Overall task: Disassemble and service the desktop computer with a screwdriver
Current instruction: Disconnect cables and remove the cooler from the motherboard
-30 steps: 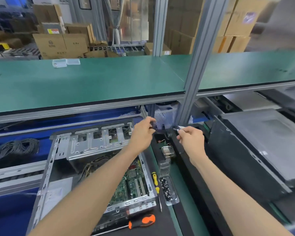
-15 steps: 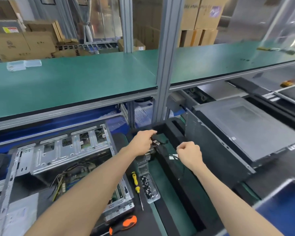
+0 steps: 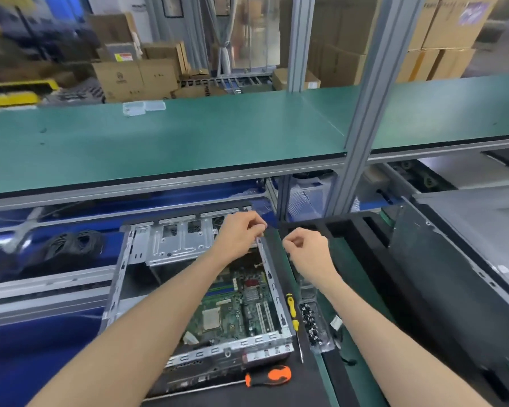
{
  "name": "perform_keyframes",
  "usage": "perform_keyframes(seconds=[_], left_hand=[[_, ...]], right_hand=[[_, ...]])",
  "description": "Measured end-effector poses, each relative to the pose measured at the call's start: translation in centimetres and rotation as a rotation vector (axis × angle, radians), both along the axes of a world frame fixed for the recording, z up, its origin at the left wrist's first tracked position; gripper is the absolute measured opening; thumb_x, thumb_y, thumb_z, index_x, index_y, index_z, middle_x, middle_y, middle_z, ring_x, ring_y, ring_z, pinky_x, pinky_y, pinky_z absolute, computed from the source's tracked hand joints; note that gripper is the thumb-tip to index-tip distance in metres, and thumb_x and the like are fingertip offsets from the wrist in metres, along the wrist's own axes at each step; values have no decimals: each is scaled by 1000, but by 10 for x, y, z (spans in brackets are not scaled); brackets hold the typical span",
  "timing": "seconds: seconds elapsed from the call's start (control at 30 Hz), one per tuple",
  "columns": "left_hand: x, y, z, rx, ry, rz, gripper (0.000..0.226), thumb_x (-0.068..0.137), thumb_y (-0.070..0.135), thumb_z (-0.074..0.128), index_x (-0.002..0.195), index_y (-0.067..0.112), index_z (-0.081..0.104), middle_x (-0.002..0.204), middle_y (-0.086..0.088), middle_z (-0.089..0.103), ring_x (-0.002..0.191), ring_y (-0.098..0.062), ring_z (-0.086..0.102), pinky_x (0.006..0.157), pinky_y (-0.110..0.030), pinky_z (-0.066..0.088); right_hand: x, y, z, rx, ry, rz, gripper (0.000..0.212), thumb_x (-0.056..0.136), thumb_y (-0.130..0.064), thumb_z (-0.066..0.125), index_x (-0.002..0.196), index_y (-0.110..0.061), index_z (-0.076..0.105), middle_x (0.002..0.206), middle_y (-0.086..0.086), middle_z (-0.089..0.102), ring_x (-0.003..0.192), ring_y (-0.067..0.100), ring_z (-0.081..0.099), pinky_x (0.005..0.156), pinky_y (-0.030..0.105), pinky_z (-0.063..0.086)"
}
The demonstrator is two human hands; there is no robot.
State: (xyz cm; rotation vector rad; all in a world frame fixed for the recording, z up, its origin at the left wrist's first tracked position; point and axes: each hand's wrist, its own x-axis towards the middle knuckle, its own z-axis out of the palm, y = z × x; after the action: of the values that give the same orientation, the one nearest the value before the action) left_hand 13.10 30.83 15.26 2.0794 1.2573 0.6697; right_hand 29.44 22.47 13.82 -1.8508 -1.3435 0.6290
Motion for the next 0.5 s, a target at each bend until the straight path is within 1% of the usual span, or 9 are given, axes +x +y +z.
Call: perform_keyframes(seconds=[0.1, 0.17, 0.23, 0.33, 0.37, 0.43, 0.5], left_hand=[[-43, -1, -5, 2, -6, 89, 10, 96, 15, 63, 89, 15, 71, 79, 0, 72, 73, -12, 67, 76, -30, 56], [-69, -2, -10, -13, 1, 140, 11, 96, 16, 62, 91, 13, 71, 80, -2, 72, 73, -12, 67, 75, -29, 56], [-92, -5, -15, -27, 12, 188, 11, 97, 16, 62, 91, 14, 71, 79, 0, 72, 72, -9, 67, 74, -27, 55], [-119, -12, -26, -40, 16, 240, 19, 95, 15, 62, 79, 23, 66, 71, 7, 70, 64, -4, 65, 70, -27, 55], [-126, -14, -31, -56, 23, 253, 20, 95, 16, 62, 78, 24, 65, 71, 6, 70, 63, -4, 66, 69, -27, 56], [-138, -18, -41, -80, 61, 278, 17, 95, 18, 63, 80, 25, 66, 73, 6, 71, 64, -4, 68, 70, -26, 57], [-145, -18, -51, -76, 162, 293, 13, 95, 21, 64, 85, 21, 71, 76, 8, 71, 72, -7, 68, 74, -27, 55]], right_hand=[[-35, 12, -5, -27, -24, 94, 11, 95, -14, 64, 86, -13, 71, 72, 1, 70, 70, 17, 69, 71, 31, 55], [-54, 17, -10, -43, 7, 137, 12, 95, -14, 65, 84, -13, 69, 66, 2, 69, 63, 15, 69, 69, 36, 59], [-70, 20, -15, -71, 38, 172, 11, 96, -12, 65, 85, -14, 68, 62, 2, 68, 56, 13, 67, 67, 37, 60], [-89, 23, -25, -114, 48, 226, 7, 96, -10, 63, 93, -11, 69, 67, 5, 70, 62, 18, 69, 71, 37, 61], [-94, 24, -29, -129, 46, 243, 7, 96, -10, 63, 96, -10, 70, 68, 4, 69, 63, 17, 69, 71, 35, 61], [-102, 25, -37, -172, 28, 275, 11, 97, -11, 62, 102, -8, 71, 74, 4, 70, 68, 17, 68, 69, 30, 58], [-108, 25, -45, -229, -8, 303, 16, 97, -14, 62, 108, -8, 72, 86, 8, 73, 80, 20, 70, 73, 29, 56]])
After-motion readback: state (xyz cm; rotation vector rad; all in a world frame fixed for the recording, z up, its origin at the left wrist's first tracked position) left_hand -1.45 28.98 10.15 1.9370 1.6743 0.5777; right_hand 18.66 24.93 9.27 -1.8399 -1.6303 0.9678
